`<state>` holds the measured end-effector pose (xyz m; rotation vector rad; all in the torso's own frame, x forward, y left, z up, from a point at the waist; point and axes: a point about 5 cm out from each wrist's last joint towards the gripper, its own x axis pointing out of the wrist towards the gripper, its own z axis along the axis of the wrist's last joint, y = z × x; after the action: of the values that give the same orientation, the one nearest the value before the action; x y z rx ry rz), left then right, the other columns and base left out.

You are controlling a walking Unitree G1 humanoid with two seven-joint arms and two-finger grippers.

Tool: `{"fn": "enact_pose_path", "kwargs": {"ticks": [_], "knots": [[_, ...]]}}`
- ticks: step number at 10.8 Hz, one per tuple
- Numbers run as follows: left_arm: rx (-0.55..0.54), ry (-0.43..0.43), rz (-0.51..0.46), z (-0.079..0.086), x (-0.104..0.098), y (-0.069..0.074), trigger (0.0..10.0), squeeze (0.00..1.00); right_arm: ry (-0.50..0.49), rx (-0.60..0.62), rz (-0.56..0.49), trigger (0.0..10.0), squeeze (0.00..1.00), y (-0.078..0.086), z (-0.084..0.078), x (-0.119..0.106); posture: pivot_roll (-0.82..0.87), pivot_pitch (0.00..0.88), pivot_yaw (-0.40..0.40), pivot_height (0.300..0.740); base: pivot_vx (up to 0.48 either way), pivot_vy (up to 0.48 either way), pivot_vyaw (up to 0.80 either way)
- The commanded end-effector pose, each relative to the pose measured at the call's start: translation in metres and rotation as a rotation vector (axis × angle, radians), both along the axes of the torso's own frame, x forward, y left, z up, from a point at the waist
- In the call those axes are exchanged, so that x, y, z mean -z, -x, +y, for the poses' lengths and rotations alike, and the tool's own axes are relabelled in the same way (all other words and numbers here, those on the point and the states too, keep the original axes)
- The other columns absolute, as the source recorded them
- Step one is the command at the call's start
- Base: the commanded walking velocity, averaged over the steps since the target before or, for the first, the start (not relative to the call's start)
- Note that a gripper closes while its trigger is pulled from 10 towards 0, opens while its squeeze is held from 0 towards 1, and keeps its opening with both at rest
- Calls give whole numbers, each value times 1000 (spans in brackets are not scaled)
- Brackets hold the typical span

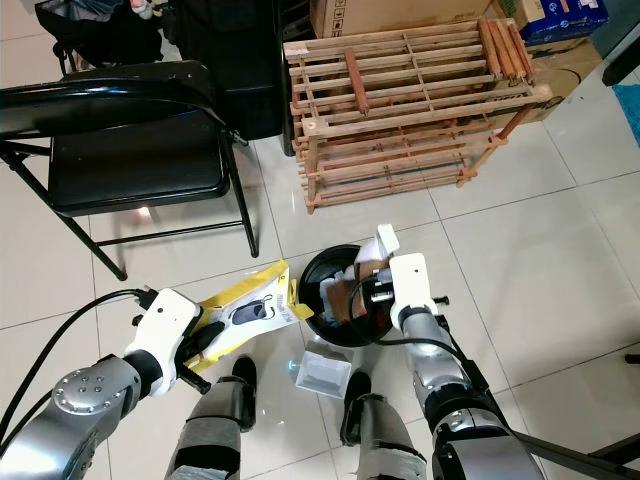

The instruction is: Picking trash to rubbish bin

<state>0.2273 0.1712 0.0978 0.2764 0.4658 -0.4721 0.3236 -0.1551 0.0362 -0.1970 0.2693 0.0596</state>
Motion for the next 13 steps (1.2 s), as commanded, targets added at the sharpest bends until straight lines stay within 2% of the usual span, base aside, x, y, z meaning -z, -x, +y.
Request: {"fn": "enact_pose_path", "kwargs": {"ticks": [1,2,3,10,12,13], "knots": [[18,0,14,0,1,6,10000,0,7,18,51,10000,8,9,-6,12,537,438,-58,740,0,0,0],[18,-3,15,0,1,6,10000,0,5,17,54,10000,871,9,-6,13,538,438,-58,740,0,0,0],[18,-6,17,1,2,7,10000,0,4,16,50,10000,1000,9,-6,13,540,438,-57,740,0,0,0],[22,-10,15,-3,4,3,10000,0,6,6,40,10000,1000,10,-7,13,530,423,-62,740,0,0,0],[26,-8,17,-7,7,-1,10000,0,5,7,-40,10000,1000,4,-7,1,514,407,-64,740,0,0,0],[37,-2,19,-12,11,-5,10000,0,0,33,-137,10000,1000,1,-12,-12,491,393,-66,740,0,0,0]]}}
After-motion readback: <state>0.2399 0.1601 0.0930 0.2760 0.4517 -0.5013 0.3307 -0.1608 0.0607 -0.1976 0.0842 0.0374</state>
